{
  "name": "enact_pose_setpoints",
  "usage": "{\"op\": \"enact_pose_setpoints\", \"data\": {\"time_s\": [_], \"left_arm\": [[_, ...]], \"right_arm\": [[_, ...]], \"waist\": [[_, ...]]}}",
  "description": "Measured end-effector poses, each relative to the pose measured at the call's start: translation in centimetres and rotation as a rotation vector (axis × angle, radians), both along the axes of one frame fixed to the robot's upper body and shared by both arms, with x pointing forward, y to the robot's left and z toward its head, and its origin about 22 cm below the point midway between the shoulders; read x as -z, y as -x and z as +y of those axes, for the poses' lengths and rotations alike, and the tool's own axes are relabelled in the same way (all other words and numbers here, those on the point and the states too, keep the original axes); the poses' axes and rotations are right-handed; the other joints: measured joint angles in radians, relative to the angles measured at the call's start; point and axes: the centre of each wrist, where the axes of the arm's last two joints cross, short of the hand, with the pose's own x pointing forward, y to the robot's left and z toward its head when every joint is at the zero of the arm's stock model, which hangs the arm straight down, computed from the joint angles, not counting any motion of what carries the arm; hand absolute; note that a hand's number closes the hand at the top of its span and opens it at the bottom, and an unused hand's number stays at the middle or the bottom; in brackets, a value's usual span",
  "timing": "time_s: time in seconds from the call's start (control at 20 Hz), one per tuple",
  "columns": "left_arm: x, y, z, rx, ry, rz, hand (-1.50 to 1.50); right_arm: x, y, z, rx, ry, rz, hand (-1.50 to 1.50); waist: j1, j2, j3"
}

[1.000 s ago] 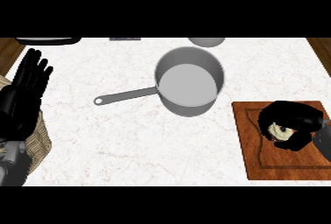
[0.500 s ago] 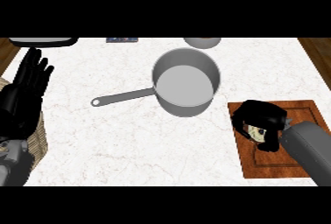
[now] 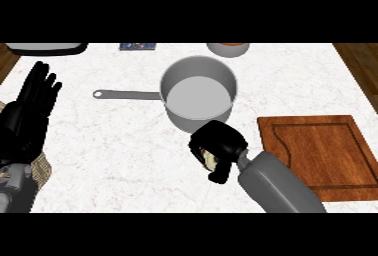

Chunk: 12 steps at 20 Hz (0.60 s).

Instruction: Pick the cupcake from the cutting board and place it in the pot

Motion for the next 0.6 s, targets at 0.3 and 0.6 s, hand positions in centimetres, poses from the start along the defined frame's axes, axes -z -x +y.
{"op": "enact_pose_setpoints", "data": {"time_s": [0.3,0.6], "left_arm": [[1.5,0.2,0.0,-0.017,0.026,0.047,0.0],[2.2,0.0,-0.2,-0.011,0.03,0.05,0.0]], "right_arm": [[-4.2,1.9,4.6,0.275,-0.221,-0.151,1.5],[-9.2,4.1,7.4,0.519,-0.395,-0.305,1.5]], "waist": [[-0.003,-0.004,0.002],[0.008,0.001,0.001]]}}
